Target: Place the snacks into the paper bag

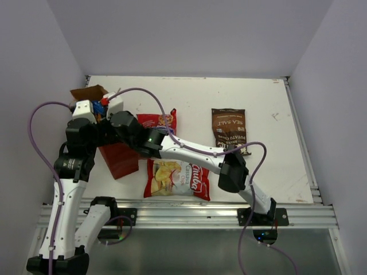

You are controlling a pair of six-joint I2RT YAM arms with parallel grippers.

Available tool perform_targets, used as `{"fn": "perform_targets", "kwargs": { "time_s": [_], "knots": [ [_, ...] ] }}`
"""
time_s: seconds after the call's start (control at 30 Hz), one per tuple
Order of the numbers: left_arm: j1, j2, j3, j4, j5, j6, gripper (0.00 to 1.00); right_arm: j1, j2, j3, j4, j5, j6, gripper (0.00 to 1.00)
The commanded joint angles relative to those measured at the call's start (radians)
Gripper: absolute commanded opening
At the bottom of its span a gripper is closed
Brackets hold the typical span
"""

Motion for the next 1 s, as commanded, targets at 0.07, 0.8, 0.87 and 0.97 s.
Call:
{"fn": "perform_targets", "kwargs": {
  "time_s": [0.07, 0.8, 0.87, 0.97],
  "knots": [
    [0.001, 0.001, 0.022, 0.054, -0.023, 0.009, 0.0, 0.038, -0.185, 0.059, -0.065, 0.087, -0.077, 0.0],
    [0.001, 0.024, 0.034, 0.041, -0.052, 0.009, 0.0, -0.162, -0.69, -0.615, -0.149, 0.246, -0.078, 0.91],
    [0.001, 0.026, 0.036, 0.041, -0.052, 0.009, 0.0, -0.215, -0.702, -0.747, -0.134, 0.229, -0.024, 0.91],
    [0.001, 0.031, 0.036, 0.041, -0.055, 0.007, 0.0, -0.308, -0.702, -0.865, -0.071, 0.145, 0.049, 0.92]
  ]
}}
